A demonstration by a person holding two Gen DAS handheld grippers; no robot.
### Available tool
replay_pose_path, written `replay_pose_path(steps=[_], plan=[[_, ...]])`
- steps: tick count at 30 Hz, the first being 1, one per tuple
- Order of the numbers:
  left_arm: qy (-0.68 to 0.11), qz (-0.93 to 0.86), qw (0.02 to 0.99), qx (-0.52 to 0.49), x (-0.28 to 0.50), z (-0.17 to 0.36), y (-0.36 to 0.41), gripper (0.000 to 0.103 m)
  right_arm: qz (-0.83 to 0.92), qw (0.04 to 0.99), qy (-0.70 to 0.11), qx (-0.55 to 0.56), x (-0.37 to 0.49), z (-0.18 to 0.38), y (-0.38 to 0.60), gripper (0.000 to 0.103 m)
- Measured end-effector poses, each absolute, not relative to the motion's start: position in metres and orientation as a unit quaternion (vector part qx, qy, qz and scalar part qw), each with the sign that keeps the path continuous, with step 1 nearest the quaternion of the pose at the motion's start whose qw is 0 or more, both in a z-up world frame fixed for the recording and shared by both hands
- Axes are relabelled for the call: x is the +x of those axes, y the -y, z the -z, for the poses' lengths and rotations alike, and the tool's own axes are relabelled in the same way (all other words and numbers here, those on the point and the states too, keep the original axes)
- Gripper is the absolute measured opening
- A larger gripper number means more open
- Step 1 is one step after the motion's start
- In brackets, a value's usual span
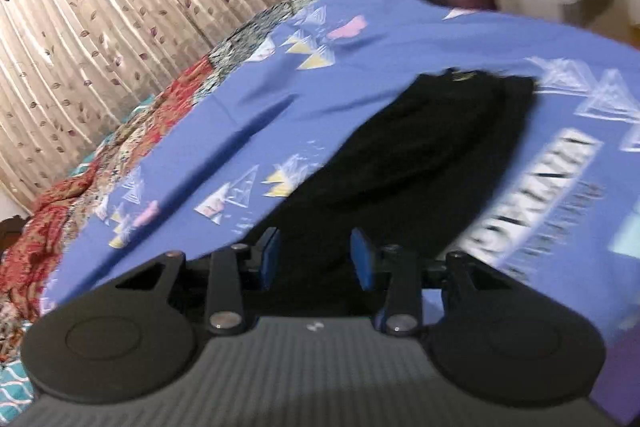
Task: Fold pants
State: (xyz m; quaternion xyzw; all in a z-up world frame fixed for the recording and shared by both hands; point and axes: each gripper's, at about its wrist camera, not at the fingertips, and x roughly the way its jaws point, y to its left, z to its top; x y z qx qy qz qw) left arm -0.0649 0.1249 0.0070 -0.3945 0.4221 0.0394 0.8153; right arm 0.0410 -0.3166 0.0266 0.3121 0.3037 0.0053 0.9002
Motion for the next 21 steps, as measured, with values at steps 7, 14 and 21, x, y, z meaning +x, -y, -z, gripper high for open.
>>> replay_pose_path(steps=[7, 14, 21], plan=[[-0.439, -0.047, 0.811, -0.385, -0.058, -0.005, -0.123, 0.01, 0.063, 0.838, -0.365, 0.401, 0.112, 0.006, 0.333, 0.043], [-0.45, -0.048, 0.803, -0.387, -0.045, 0.004, -0.124, 0.01, 0.059, 0.837, -0.376, 0.393, 0.158, -0.018, 0.326, 0.005], [-0.445, -0.059, 0.802, -0.394, -0.045, 0.005, -0.122, 0.01, -0.035, 0.893, -0.269, 0.36, 0.268, -0.137, 0.269, 0.012]])
